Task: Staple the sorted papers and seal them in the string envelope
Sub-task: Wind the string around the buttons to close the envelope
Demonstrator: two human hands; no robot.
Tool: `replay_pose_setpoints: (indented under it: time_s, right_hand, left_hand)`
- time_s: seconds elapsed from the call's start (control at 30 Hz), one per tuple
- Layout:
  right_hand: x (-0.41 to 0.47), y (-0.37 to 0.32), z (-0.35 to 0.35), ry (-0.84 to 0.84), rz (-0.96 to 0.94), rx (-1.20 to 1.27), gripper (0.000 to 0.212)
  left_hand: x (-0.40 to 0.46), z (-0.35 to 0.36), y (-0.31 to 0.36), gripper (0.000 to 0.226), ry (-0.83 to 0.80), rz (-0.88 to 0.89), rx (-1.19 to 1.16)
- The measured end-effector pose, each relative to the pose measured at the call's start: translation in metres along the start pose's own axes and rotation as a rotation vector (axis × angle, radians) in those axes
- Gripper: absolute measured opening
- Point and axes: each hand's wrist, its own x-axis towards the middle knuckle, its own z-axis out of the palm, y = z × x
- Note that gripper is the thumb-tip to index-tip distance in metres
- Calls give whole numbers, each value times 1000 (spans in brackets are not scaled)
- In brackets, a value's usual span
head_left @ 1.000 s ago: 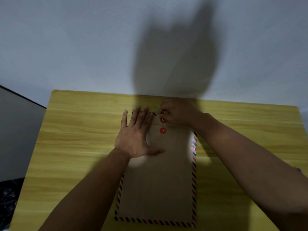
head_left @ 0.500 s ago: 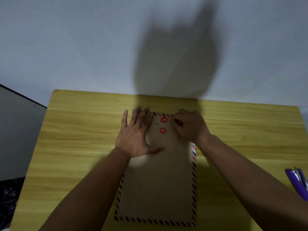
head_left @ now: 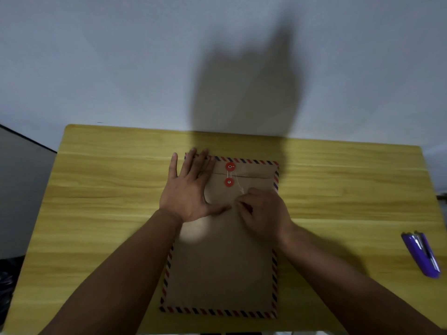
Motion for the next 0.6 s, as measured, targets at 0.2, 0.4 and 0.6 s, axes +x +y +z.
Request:
replay_pose_setpoints:
  time_s: [0.2, 0.4, 0.6]
  right_hand:
    - [-24, 3, 0, 139, 229, 275, 35]
    - [-25, 6, -1, 212, 168, 222, 30]
    - [-19, 3, -3, 202, 222, 215, 30]
  left_hand:
    - [0, 0, 0, 129, 10, 3, -9]
    - [0, 1, 0, 127, 12, 2, -3]
    - [0, 1, 0, 126, 8, -1, 1]
